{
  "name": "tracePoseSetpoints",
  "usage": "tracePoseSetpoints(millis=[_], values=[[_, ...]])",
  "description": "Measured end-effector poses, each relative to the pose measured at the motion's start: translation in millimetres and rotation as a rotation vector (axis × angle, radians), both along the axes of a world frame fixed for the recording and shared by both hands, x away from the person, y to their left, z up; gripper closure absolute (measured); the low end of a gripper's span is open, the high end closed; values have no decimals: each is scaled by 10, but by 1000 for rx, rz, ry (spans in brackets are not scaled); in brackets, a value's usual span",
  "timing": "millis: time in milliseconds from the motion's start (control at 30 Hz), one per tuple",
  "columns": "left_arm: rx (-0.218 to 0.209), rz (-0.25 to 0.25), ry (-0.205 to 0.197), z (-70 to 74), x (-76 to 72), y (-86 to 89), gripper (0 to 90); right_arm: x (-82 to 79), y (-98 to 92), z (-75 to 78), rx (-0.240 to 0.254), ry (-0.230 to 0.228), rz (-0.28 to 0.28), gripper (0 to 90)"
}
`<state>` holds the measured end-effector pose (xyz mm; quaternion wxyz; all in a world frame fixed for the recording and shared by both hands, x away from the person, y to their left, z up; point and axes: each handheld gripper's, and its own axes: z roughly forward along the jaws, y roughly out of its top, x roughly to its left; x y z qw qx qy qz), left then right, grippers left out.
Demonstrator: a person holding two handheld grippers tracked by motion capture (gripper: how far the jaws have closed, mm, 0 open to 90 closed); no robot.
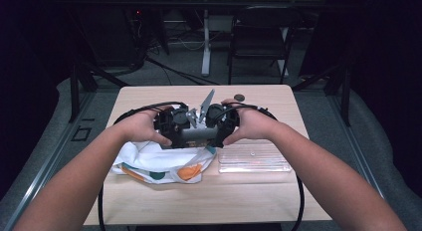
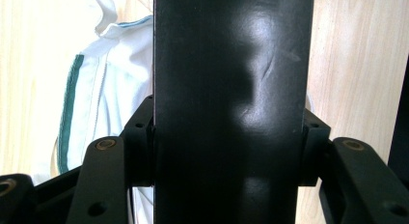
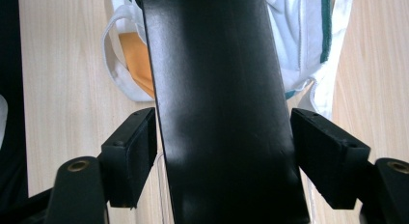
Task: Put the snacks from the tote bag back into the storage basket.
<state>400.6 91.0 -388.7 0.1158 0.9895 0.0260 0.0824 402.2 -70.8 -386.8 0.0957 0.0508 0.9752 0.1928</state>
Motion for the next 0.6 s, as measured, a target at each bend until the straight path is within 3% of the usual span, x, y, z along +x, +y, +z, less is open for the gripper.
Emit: tracePoseSetpoints(millis=[33,100,133,167,200,233,300,367,433,533,600], values=[[40,-34,-18,35,23,3,428,0,4,1,-5,0,4,260],[38,-51,-20,50,29,1,428,-2,11,-11,4,8,9,261],[50,-59,-28,67,31,2,428,-25,27,-45,32,-15,-24,265],[9,-37,-24,42,11,-1,428,-24,27,-45,29,-10,-19,279],[36,-63,-31,64,25,1,428,-11,17,-30,2,-20,-2,315],[34,-57,-23,61,12,4,428,-13,12,-33,13,-14,-3,339],[-2,-54,-18,33,-8,4,427,-16,-4,-49,47,-3,-17,386],[-7,-56,-24,36,-8,5,426,3,-41,-29,31,40,17,395],[-25,-41,-17,24,-24,-2,426,3,-55,-31,32,38,28,400],[-14,-66,-27,30,-6,-8,425,6,-68,-29,21,33,36,406],[-38,-48,-19,14,-20,-8,424,7,-77,-39,33,32,39,409]])
